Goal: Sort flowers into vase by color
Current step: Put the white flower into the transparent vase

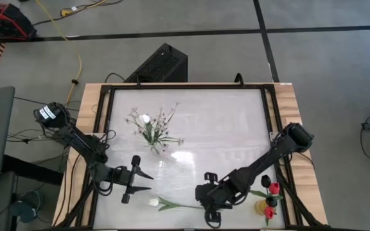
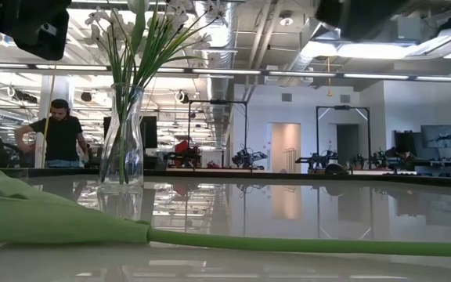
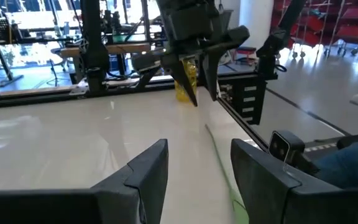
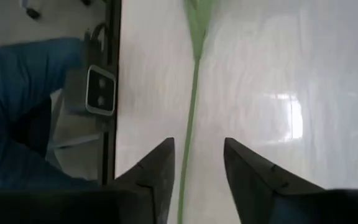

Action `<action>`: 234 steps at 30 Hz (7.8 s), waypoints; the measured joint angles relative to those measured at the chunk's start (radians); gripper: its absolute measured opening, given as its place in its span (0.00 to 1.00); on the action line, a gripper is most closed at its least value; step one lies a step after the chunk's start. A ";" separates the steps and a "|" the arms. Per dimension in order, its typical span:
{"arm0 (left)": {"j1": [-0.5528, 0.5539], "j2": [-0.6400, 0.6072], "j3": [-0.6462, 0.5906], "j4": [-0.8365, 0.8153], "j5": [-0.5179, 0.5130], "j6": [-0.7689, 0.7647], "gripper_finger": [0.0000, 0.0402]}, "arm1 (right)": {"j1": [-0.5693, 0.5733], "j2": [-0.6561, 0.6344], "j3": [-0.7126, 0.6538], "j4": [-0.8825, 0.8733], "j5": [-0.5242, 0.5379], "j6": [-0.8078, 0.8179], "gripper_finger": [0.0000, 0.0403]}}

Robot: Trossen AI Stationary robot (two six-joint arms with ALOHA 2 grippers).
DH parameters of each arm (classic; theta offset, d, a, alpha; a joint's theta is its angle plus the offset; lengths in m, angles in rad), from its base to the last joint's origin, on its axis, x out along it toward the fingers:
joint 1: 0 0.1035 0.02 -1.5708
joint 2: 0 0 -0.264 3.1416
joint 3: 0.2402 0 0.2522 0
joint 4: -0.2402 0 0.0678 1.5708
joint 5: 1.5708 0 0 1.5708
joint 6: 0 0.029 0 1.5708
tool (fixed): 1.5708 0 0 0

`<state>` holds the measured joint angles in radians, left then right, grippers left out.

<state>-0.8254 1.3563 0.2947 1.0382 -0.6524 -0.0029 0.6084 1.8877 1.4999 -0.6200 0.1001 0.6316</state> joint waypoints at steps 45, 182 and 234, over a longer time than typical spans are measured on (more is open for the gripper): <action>0.088 0.000 0.000 -0.056 0.055 -0.051 0.41 | -0.055 -0.025 -0.298 0.204 -0.157 0.071 0.48; 0.253 0.378 0.483 0.317 0.161 0.429 0.28 | -0.266 -0.376 -0.593 1.054 -0.203 -0.610 0.04; 0.184 -0.569 0.482 -1.269 -0.225 -0.233 0.00 | -0.319 -0.384 -0.593 0.856 -0.202 -0.633 0.66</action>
<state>-0.6414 0.7875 0.7769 -0.2308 -0.8775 -0.2364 0.2897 1.5040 0.9073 0.2356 -0.1020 -0.0017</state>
